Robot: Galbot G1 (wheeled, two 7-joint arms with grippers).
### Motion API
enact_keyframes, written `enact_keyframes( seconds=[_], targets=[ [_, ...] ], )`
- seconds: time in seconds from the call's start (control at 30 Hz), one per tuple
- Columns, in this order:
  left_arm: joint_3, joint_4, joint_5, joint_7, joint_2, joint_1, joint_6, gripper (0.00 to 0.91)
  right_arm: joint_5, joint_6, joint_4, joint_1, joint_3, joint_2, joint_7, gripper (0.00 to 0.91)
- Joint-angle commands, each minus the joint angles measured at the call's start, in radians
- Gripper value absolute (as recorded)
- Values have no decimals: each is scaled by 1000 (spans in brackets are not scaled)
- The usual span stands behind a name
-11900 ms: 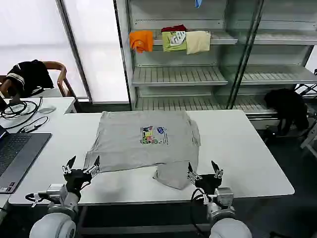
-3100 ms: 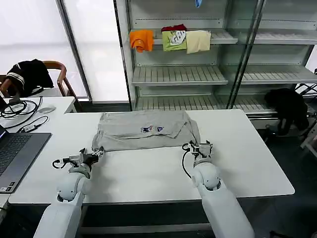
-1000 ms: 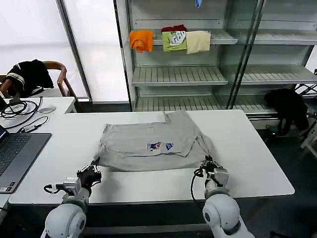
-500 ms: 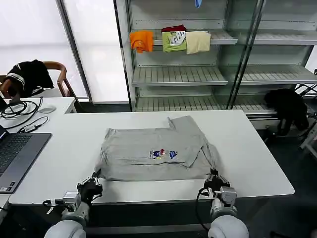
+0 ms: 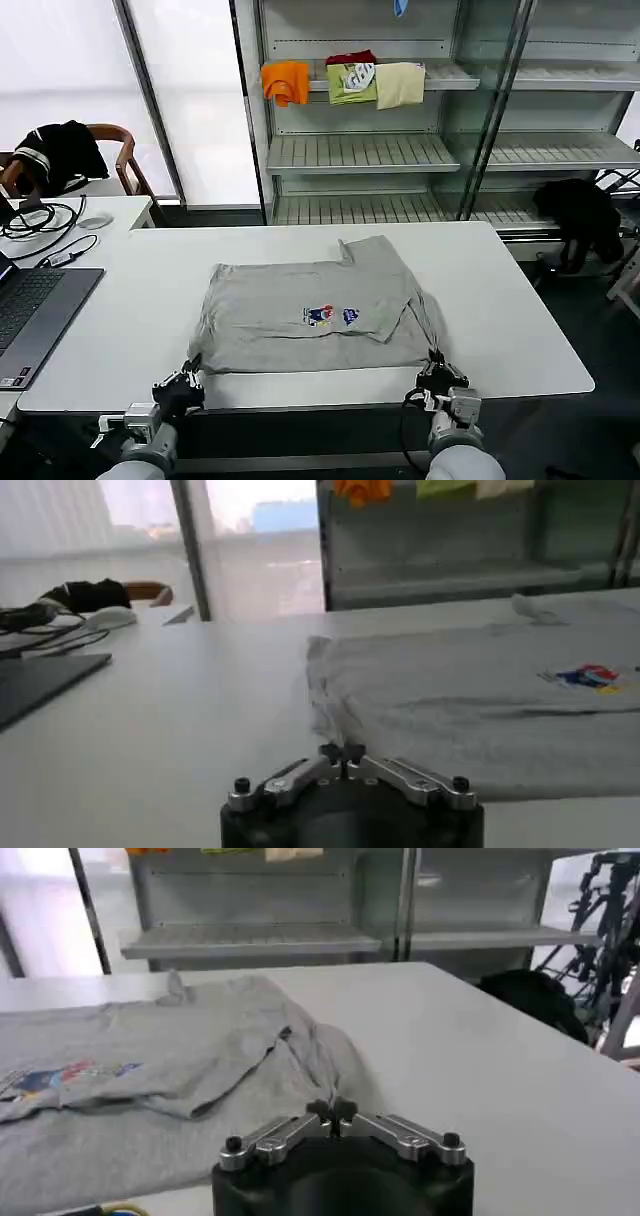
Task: Fold and organize the clothes.
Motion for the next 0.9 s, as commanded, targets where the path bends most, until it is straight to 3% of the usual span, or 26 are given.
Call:
enact_keyframes(
  seconds=[0.03,0.13,0.17,0.2,0.23,0.27,0.9],
  targets=[
    [0,4,9,-7,-12,4,-3,10,0,7,23,-32,0,-3,1,0],
    [3,2,12,-19,-14,-2,-1,20,0,10,29,-41,4,0,-1,0],
    [3,2,14,-19,-16,-2,-1,322,0,10,29,-42,5,-1,0,20],
    [2,0,15,-20,-16,-3,2,544,-1,9,31,-45,6,-1,0,383],
    [2,-3,15,-22,-16,-4,6,836,-1,10,32,-46,10,-1,0,907],
    [1,-4,15,-25,-17,-5,9,907,-2,12,33,-47,11,-2,1,907],
    [-28,-98,-10,-45,-9,-12,12,907,8,8,125,-32,67,-16,-2,907]
  ],
)
